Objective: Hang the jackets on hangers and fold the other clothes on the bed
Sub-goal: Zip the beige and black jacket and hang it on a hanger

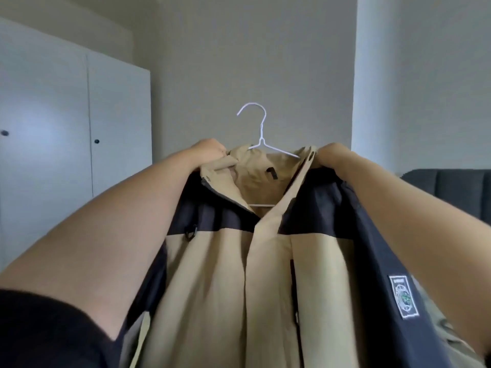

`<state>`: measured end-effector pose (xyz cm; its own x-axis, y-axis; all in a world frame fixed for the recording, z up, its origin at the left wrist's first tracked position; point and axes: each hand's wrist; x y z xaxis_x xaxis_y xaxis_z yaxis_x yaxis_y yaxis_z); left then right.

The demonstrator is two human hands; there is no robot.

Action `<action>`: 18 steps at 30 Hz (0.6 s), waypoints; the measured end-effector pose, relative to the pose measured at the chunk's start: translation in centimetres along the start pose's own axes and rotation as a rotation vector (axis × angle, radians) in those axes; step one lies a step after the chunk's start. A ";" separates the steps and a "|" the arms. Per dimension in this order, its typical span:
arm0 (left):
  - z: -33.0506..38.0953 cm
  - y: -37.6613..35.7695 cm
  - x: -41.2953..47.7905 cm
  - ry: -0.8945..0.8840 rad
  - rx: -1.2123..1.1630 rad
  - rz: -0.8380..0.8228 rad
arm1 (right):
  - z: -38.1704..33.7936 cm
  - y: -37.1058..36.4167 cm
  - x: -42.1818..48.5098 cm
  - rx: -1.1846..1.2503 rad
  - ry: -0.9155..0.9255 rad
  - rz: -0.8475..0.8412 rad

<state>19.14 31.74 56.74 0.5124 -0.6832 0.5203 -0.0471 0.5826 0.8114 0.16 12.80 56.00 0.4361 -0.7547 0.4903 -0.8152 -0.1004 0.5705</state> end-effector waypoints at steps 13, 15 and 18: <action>-10.2 -33.5 -11.2 0.262 -0.120 -0.429 | 22.7 -20.8 -10.9 -0.304 -0.294 -0.637; -10.7 -36.5 -11.8 0.302 -0.143 -0.418 | 23.2 -23.0 -12.5 -0.436 -0.106 -0.555; -11.2 -39.9 -12.2 0.355 -0.209 -0.477 | 22.5 -25.5 -15.7 -0.407 0.218 -0.466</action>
<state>24.42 21.74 15.02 0.6906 -0.7224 -0.0354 0.4072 0.3479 0.8445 5.48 12.65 18.91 0.8112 -0.5379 0.2293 -0.3313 -0.0997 0.9382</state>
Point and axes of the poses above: each hand's wrist, its own x-axis towards the middle knuckle, its own y-axis out of the back of the hand, z = x × y, and after that the axes turned 2 degrees about -z, right-handed
